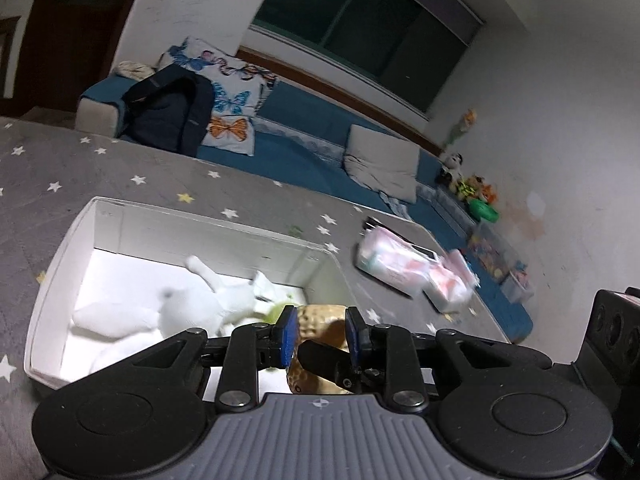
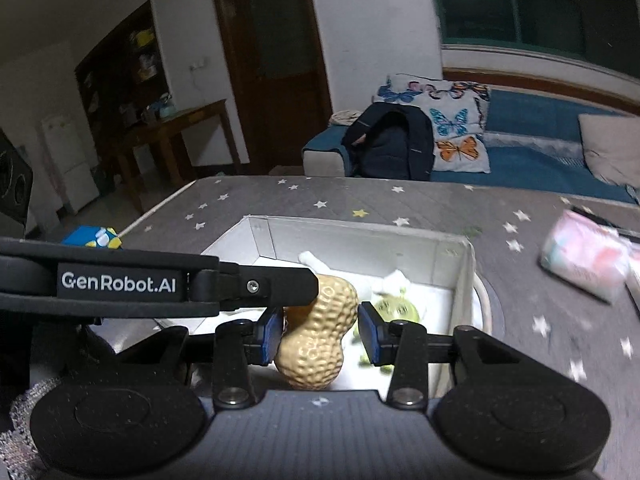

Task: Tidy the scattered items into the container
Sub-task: 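Carry the peanut toy with the right tool into the box beside the alien, release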

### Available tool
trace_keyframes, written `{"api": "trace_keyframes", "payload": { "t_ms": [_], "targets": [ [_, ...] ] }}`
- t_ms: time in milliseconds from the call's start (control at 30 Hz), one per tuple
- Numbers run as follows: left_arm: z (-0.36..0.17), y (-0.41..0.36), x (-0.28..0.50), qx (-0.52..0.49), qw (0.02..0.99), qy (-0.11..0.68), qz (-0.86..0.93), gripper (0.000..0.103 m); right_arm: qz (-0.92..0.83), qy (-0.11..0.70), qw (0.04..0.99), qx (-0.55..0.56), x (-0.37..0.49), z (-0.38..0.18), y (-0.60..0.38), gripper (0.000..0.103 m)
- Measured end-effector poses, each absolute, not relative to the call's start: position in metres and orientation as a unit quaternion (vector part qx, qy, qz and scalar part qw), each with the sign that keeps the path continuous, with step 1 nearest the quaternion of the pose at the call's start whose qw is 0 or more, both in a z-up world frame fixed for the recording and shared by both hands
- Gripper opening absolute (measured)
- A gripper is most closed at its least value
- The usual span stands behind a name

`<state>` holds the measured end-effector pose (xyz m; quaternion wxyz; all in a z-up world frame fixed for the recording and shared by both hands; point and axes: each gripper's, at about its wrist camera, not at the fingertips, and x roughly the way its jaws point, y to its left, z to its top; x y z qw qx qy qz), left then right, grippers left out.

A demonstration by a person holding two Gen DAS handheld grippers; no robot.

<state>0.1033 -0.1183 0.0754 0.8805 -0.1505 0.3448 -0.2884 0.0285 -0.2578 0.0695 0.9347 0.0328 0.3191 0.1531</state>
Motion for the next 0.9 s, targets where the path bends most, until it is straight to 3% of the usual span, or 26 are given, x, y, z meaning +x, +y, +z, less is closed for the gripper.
{"api": "trace_keyframes", "payload": {
  "t_ms": [900],
  "targets": [
    [0.013, -0.104, 0.162, -0.186, 0.853, 0.419, -0.248, 0.028, 0.168, 0.393, 0.902, -0.062, 0.088, 0.024, -0.224, 0.041]
  ]
}}
